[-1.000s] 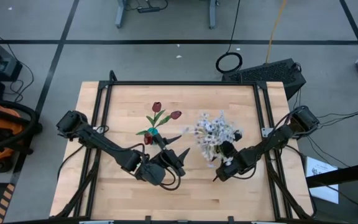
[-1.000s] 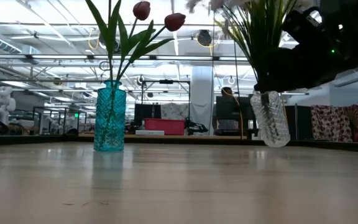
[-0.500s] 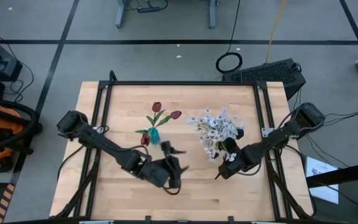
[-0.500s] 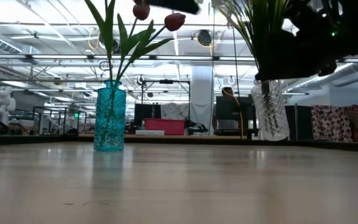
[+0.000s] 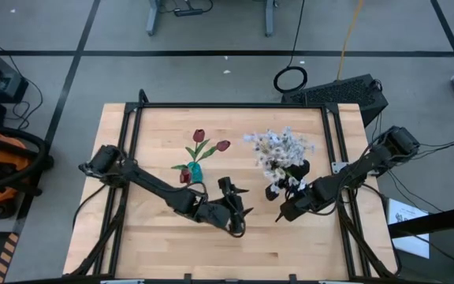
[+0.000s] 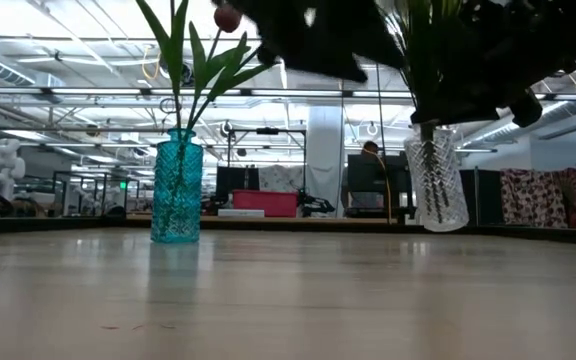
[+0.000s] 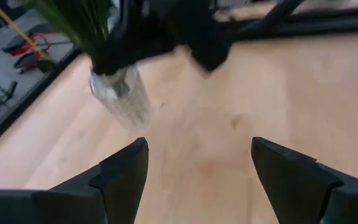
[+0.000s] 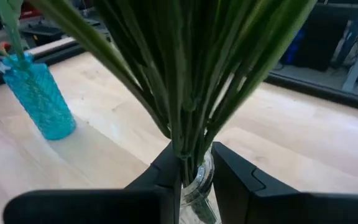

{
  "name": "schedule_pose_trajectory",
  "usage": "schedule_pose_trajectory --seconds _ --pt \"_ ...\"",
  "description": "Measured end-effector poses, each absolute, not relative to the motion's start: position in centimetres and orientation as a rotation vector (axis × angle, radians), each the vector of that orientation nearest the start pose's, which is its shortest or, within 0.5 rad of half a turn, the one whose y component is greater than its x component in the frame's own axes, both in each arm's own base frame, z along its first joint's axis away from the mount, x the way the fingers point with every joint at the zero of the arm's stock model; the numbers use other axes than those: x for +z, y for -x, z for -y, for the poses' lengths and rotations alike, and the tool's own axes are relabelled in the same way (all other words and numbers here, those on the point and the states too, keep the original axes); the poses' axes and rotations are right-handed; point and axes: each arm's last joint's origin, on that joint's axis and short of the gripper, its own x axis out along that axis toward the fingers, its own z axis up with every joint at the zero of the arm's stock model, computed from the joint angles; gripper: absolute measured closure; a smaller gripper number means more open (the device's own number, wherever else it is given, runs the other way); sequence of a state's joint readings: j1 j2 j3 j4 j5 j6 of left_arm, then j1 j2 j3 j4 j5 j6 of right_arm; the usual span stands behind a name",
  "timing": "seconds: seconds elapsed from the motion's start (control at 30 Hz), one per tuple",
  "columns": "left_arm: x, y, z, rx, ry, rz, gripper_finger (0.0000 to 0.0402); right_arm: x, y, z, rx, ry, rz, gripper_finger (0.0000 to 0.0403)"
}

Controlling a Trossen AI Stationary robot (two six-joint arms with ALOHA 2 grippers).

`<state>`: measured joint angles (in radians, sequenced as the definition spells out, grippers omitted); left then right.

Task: Sort flowers into vase by color
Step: Adjust the transparent vase

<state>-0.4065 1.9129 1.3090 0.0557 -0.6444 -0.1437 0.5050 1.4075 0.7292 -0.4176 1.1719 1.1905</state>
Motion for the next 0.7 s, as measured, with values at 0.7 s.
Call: schedule_pose_trajectory --seconds 0.7 --pt "17.1 -42.2 14.7 0.425 -0.125 -0.325 0.0112 19.1 -22.6 -9.6 -0.876 -0.486 -0.158 0.0344"
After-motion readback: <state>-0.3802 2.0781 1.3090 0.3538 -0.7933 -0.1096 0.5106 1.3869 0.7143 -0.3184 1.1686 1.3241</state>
